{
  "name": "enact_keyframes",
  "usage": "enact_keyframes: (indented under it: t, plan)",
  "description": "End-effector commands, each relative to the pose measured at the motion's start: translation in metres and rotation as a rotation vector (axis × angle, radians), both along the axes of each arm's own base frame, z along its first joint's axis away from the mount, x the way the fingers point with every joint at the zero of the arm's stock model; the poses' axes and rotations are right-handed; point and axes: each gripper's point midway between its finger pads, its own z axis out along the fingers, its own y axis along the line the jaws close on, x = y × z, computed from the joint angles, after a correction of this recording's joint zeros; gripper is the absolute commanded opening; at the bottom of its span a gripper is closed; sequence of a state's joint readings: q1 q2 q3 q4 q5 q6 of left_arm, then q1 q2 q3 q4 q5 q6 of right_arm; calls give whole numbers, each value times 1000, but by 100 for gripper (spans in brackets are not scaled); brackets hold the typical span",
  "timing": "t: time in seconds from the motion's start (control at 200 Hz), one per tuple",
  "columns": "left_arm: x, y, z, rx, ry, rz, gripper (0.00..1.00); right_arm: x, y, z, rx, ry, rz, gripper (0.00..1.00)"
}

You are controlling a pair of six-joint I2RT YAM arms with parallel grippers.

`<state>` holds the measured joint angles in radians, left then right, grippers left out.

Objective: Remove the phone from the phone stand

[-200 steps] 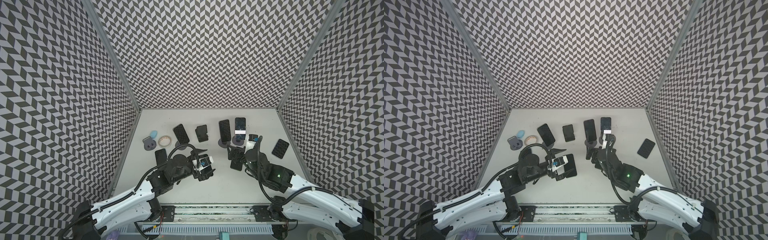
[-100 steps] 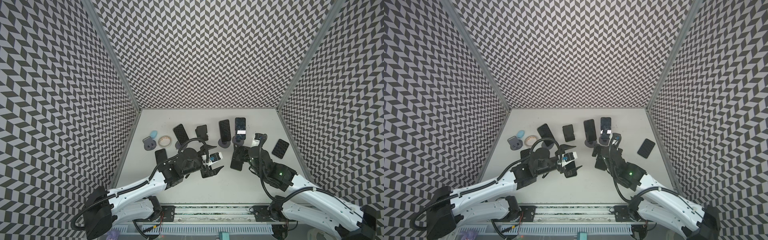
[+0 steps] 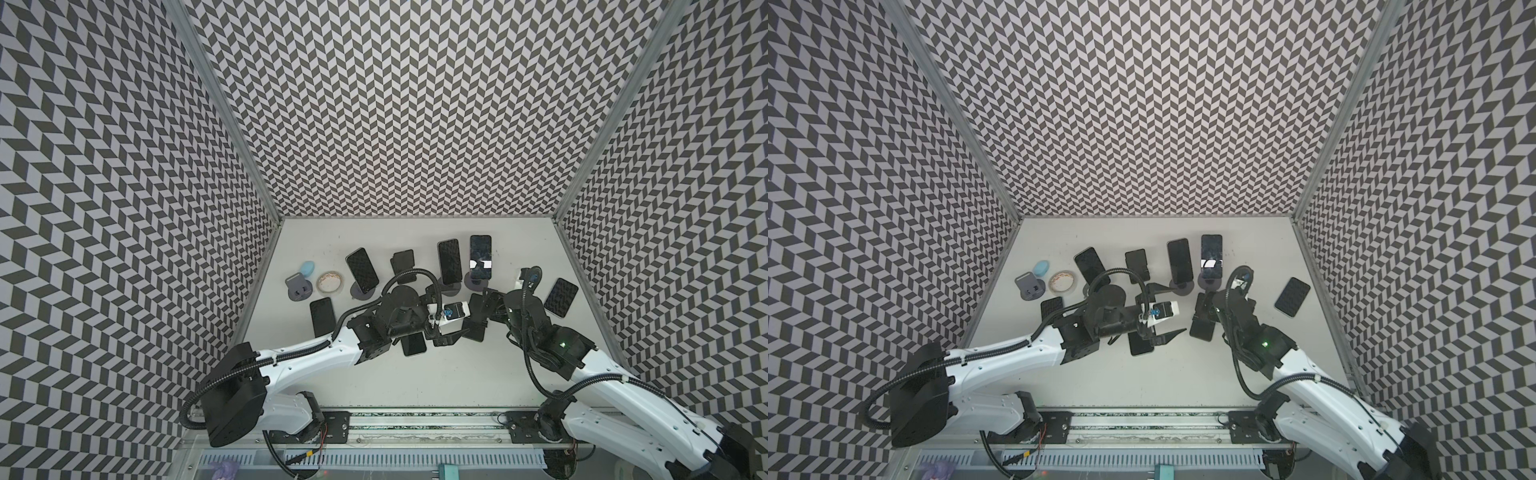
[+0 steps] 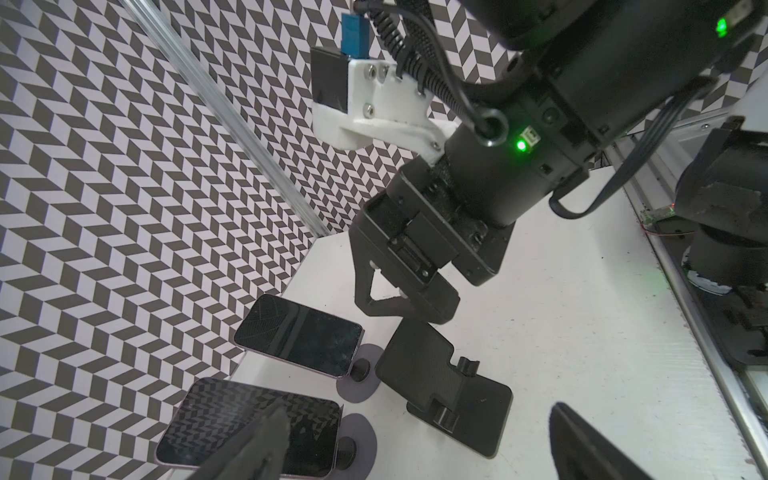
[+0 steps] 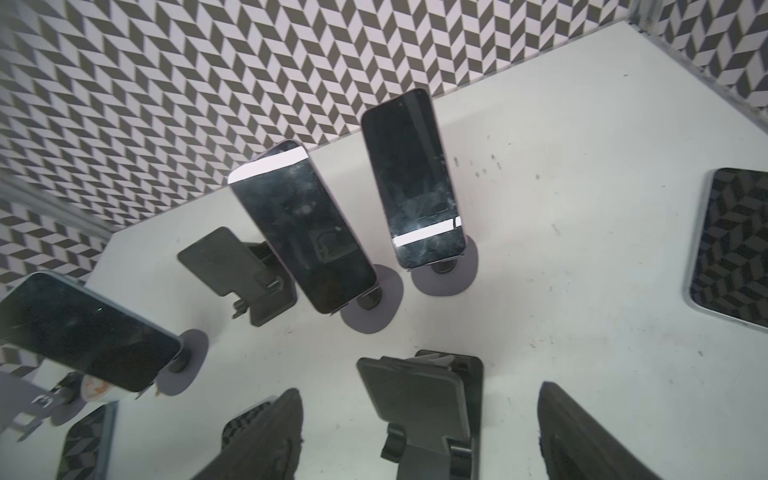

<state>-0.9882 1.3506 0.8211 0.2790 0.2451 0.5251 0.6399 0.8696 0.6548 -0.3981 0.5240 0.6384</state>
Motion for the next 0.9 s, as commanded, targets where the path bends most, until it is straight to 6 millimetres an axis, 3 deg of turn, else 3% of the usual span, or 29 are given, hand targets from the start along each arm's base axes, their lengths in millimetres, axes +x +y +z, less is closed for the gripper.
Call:
enact_keyframes:
  t: [0.0, 0.125, 0.335, 0.496, 0.731, 0.891]
  plan:
    - [-1, -8, 9, -39, -57, -33, 98, 1, -9, -6, -10, 9, 1, 90]
    - [-3, -9, 1, -46, -18, -36, 98, 3, -9, -18, -23, 42, 10, 93]
    - [4, -4, 20, -114, 31, 26, 99, 9, 4, -33, -24, 81, 58, 93]
    - [5, -1, 20, -118, 71, 53, 99, 14, 16, -39, -22, 110, 102, 92]
    - [9, 4, 25, -119, 79, 90, 99, 18, 30, -48, 7, 155, 136, 90]
    - [10, 5, 26, -115, 75, 93, 99, 21, 28, -57, 7, 172, 100, 84]
